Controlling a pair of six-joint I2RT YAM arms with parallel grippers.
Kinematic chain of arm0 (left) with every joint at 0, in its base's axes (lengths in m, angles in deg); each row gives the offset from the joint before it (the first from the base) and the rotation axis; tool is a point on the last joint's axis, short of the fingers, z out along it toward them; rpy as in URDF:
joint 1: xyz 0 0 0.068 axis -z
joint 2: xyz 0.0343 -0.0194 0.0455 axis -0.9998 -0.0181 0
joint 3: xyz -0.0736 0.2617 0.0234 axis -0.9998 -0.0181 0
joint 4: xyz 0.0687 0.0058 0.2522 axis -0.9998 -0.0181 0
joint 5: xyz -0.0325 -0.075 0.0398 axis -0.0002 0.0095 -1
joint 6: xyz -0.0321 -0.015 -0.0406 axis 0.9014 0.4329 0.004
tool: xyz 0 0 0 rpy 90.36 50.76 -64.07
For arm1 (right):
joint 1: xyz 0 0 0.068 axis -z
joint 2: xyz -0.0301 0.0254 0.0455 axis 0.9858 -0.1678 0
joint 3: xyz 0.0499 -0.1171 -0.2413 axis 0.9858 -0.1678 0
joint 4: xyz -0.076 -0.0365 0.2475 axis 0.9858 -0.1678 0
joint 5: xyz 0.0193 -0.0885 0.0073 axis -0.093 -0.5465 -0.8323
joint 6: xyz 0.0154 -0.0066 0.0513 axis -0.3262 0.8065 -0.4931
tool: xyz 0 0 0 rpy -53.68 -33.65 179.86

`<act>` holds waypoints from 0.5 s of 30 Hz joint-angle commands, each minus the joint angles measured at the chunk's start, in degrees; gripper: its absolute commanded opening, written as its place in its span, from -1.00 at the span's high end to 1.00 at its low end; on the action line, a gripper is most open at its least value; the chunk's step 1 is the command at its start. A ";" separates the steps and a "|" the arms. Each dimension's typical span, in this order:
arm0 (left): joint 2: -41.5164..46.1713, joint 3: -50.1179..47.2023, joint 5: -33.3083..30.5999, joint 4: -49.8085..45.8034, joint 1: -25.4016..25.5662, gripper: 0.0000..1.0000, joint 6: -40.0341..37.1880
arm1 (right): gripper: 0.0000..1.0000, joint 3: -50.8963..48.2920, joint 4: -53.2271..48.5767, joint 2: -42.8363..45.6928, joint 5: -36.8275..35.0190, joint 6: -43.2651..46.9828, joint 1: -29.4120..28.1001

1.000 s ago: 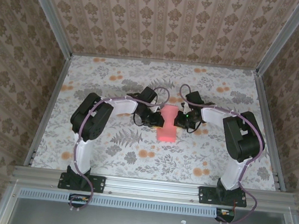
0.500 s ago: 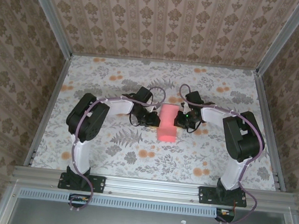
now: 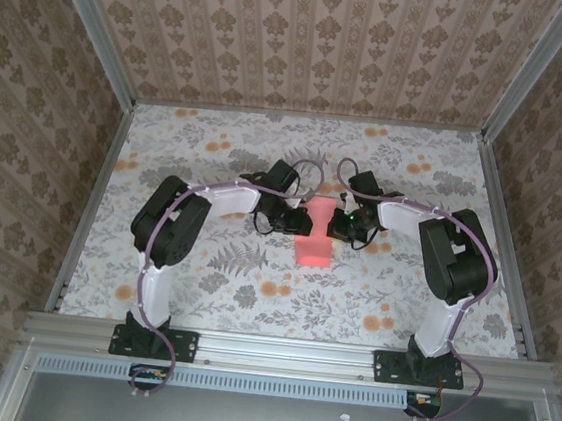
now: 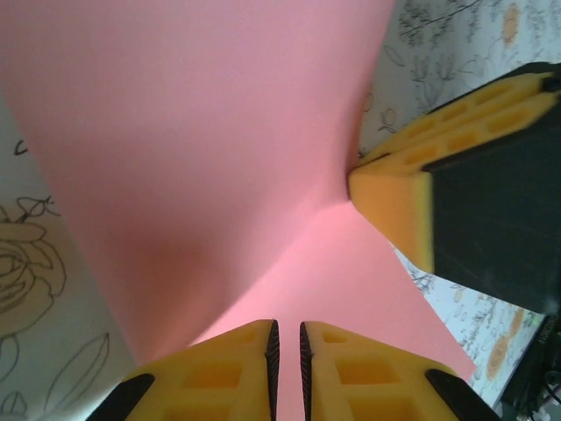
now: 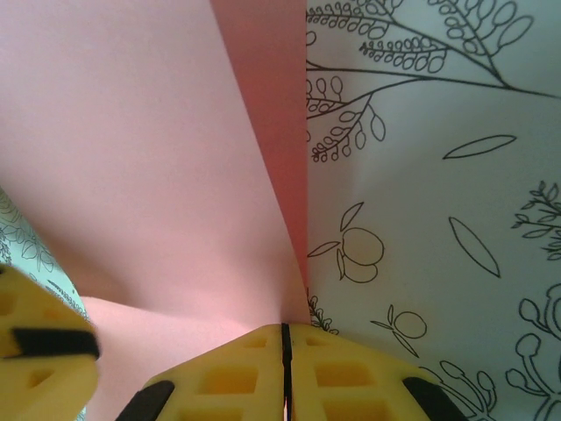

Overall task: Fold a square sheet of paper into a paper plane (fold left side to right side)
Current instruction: Hold the square sheet of paper at the center of the table.

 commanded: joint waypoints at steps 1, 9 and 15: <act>-2.24 1.07 0.62 -0.15 0.58 0.65 -0.35 | 0.82 -0.92 -5.97 -2.04 -3.82 0.89 -0.23; -2.91 -0.02 -1.83 -2.18 1.45 0.65 -0.55 | 0.82 -2.72 -0.49 0.67 0.56 0.69 -0.03; -2.98 -1.43 -2.47 -2.05 1.90 0.65 0.22 | 0.82 -3.83 6.04 6.79 4.86 0.08 1.07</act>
